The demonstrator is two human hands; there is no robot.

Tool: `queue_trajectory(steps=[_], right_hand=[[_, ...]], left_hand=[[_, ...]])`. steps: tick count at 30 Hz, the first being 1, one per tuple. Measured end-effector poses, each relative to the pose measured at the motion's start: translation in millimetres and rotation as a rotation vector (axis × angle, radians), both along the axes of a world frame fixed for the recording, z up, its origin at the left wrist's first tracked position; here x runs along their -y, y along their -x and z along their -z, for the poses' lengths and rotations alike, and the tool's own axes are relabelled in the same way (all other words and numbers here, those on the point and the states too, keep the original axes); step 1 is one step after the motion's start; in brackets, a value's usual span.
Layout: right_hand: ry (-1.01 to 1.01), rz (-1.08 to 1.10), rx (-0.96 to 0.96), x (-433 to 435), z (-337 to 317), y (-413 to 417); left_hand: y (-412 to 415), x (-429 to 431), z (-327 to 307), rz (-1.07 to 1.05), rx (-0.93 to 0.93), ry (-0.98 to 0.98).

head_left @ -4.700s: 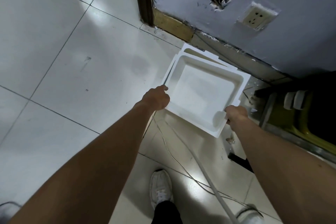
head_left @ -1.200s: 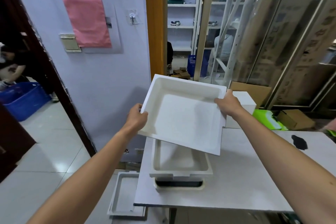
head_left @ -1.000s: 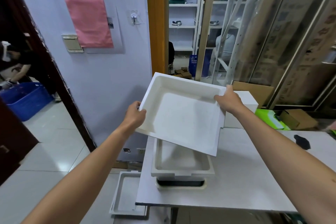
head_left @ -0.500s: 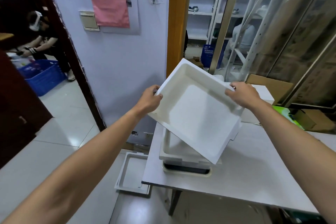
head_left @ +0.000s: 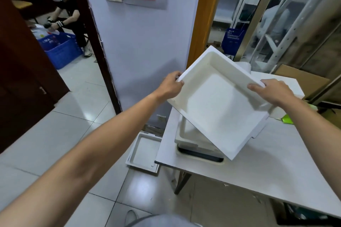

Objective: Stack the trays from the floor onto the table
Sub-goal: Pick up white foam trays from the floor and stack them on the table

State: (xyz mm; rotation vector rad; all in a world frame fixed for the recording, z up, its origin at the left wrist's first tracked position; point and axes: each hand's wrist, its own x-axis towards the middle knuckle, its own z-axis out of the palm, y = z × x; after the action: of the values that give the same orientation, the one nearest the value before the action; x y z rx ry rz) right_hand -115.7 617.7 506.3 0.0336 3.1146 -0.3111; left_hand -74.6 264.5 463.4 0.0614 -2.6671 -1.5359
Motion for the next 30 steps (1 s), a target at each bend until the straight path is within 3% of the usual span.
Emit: queue_trajectory(steps=[3, 7, 9, 14, 21, 26, 30], right_hand=[[-0.007, -0.005, 0.012, 2, 9, 0], [-0.032, -0.006, -0.037, 8, 18, -3], [-0.032, 0.012, -0.072, 9, 22, -6], [-0.025, 0.055, -0.111, 12, 38, -11], [0.126, 0.198, -0.088, 27, 41, -19], [0.183, 0.254, -0.054, 33, 44, -31], [0.166, 0.224, 0.011, 36, 52, -46]], left_hand=[[1, 3, 5, -0.021, -0.006, 0.078], [-4, 10, 16, -0.053, -0.130, 0.443], [-6, 17, 25, -0.075, -0.151, 0.518], [-12, 13, 38, -0.136, 0.073, 0.377], [-19, -18, 44, -0.011, 0.245, 0.178], [-23, -25, 45, 0.043, 0.258, 0.145], [-23, -19, 48, 0.058, 0.226, 0.228]])
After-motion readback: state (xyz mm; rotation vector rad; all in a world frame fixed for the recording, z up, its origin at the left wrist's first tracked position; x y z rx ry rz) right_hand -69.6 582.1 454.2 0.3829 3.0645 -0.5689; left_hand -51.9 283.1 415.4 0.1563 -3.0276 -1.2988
